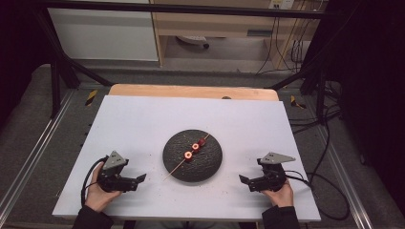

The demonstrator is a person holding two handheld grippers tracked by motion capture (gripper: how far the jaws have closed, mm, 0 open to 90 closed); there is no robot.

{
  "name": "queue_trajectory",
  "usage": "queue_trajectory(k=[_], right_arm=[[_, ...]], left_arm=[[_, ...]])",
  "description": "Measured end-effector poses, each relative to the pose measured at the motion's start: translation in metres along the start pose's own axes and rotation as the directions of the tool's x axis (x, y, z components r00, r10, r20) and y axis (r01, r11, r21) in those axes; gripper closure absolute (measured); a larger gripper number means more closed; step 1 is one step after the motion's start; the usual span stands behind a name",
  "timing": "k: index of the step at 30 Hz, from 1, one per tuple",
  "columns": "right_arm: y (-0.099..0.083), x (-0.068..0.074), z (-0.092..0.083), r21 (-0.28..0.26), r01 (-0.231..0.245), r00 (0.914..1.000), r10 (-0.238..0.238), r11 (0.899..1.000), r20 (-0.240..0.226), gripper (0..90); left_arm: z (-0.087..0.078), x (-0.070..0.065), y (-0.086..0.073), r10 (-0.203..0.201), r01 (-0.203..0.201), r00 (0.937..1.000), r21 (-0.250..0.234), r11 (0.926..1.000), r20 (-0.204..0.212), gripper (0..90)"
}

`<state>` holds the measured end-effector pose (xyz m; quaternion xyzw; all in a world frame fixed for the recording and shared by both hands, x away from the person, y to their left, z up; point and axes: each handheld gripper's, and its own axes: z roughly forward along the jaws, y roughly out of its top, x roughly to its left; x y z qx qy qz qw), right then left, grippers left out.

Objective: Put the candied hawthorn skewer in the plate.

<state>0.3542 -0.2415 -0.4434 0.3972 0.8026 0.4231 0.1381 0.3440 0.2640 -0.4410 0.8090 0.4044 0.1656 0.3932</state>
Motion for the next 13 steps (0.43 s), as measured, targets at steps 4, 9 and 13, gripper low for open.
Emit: queue_trajectory(k=[4,9,13], right_arm=[[-0.0011,-0.0002,0.0009,0.006,-0.001,1.0,0.001,1.0,-0.002,0.3],[-0.002,0.0002,0.0015,0.012,0.002,1.0,-0.002,1.0,-0.008,0.3],[-0.0026,-0.001,0.0007,0.012,-0.006,0.9999,0.006,1.0,-0.014,0.3]], left_arm=[[0.0008,0.0038,-0.0078,0.005,-0.005,0.9999,0.016,0.9999,-0.009,8.4],[-0.0017,0.007,-0.0106,0.002,-0.002,1.0,0.003,1.0,-0.008,8.3],[-0.0031,0.0107,-0.0114,-0.012,0.012,0.9999,0.002,0.9999,-0.008,8.3]])
